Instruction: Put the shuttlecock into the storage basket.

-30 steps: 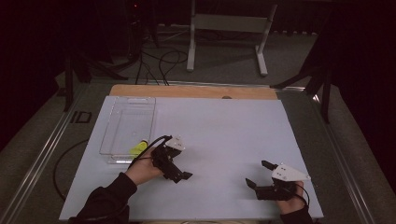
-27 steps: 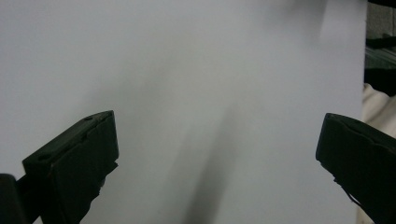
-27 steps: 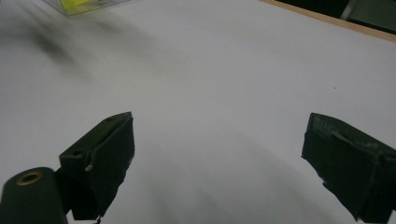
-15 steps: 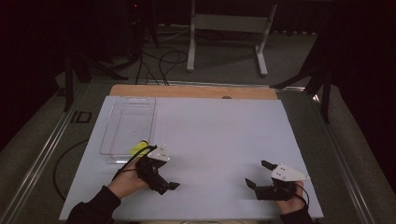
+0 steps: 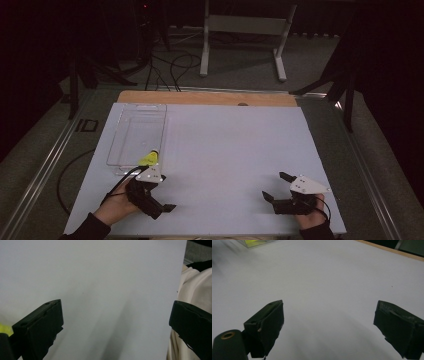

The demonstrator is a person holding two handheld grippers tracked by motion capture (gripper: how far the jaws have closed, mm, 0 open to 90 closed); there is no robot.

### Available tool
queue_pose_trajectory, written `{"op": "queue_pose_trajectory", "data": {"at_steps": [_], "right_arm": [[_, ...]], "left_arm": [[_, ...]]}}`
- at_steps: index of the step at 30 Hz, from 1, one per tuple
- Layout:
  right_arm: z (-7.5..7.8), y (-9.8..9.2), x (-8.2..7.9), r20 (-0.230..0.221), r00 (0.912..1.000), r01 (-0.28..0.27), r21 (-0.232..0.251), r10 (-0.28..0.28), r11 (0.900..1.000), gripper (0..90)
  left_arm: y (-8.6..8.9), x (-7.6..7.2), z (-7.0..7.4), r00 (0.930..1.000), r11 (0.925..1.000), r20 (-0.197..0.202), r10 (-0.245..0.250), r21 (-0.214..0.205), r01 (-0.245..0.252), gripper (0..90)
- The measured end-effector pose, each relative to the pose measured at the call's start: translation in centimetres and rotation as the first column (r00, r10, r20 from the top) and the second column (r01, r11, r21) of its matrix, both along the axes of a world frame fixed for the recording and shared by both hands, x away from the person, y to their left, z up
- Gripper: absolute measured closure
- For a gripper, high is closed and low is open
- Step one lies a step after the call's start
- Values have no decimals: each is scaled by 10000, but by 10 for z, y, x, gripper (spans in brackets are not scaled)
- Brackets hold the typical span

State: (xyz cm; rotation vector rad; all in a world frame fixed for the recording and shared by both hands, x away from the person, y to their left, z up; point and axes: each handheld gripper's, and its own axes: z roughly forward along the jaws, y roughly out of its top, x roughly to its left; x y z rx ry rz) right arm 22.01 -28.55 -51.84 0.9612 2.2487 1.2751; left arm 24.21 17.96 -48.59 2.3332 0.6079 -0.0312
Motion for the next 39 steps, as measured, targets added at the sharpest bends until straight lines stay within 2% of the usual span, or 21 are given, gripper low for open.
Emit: {"op": "queue_pose_trajectory", "data": {"at_steps": [6, 10, 17, 21, 25, 28, 39], "right_arm": [[-1, 0, 0, -5, 10000, -9, -10, 9, 10000, 96], [-1, 0, 1, -51, 10000, -11, 20, 11, 10000, 96], [-1, 0, 1, -48, 10000, -31, 2, 31, 10000, 96], [-1, 0, 0, -46, 10000, -32, 7, 32, 10000, 96], [0, 0, 0, -3, 10000, -52, -34, 52, 10000, 96], [0, 0, 0, 23, 10000, -87, -30, 87, 10000, 96], [0, 0, 0, -5, 9999, -111, 4, 111, 9999, 96]], "left_arm": [[13, -7, -5, 9992, 9989, 25, 400, -229, -399, 0], [22, -10, -10, 9978, 9976, 55, 655, -238, -654, 0], [28, -16, -18, 9943, 9933, 366, 1006, -612, -982, 0], [33, -18, -23, 9903, 9863, 403, 1331, -1032, -1284, 0], [38, -17, -30, 9854, 9836, 474, 1638, -849, -1594, 0], [40, -17, -33, 9837, 9808, 417, 1747, -950, -1701, 0], [40, -18, -35, 9849, 9817, 422, 1678, -983, -1631, 0]]}}
